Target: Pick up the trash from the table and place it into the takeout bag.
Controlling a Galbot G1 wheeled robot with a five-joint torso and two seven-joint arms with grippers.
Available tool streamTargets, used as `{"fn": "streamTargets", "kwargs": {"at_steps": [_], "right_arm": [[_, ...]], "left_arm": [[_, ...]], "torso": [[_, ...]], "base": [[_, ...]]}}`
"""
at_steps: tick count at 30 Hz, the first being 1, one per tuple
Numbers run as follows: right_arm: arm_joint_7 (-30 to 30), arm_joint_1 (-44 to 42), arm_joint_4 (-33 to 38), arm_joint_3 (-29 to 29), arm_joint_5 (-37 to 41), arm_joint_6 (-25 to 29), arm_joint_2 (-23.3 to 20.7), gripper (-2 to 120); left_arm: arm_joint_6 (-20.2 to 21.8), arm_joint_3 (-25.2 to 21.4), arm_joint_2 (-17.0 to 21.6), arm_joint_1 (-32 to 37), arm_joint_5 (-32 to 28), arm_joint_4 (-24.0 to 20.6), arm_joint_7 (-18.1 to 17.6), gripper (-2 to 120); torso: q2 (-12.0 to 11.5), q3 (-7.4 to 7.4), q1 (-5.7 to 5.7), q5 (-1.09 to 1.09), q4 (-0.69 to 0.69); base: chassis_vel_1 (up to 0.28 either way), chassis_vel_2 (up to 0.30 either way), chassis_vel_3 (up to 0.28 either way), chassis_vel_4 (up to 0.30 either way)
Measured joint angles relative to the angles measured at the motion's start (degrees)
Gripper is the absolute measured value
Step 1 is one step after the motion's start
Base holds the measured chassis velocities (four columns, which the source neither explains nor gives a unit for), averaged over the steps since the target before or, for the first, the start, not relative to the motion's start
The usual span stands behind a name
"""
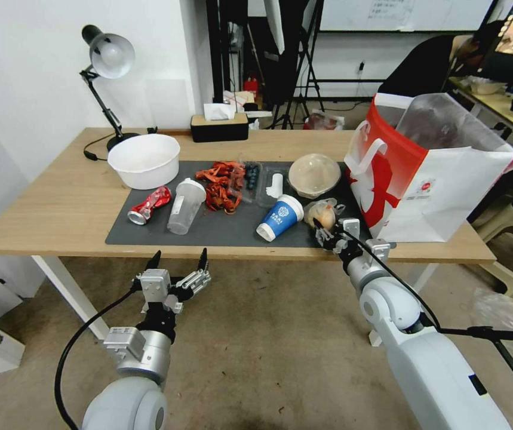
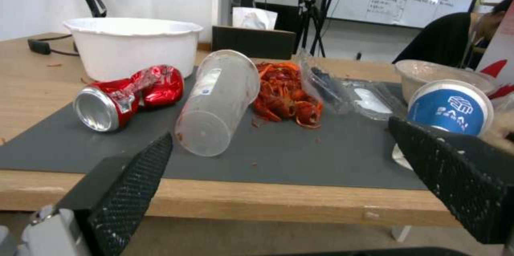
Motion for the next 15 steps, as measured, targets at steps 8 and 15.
{"fn": "streamTargets", "kwargs": {"at_steps": [8,15], "right_arm": [[-6.0,-2.3,7.3,3.2,4.9,5.4,-1.2,6],[-12.4,-0.6,14.6,8.7,13.6,11.1,-4.4,4]], "left_arm": [[-0.2,0.0,0.2,0.1,0.0,0.0,0.0,100],[-0.8,0.1,0.2,0.2,0.2,0.1,0.0,100]], "torso": [[0.0,0.00,0.00,-0.01,-0.01],[0.0,0.00,-0.01,0.00,0.00]], "base": [[0.000,0.000,0.000,0.000],[0.000,0.000,0.000,0.000]]}}
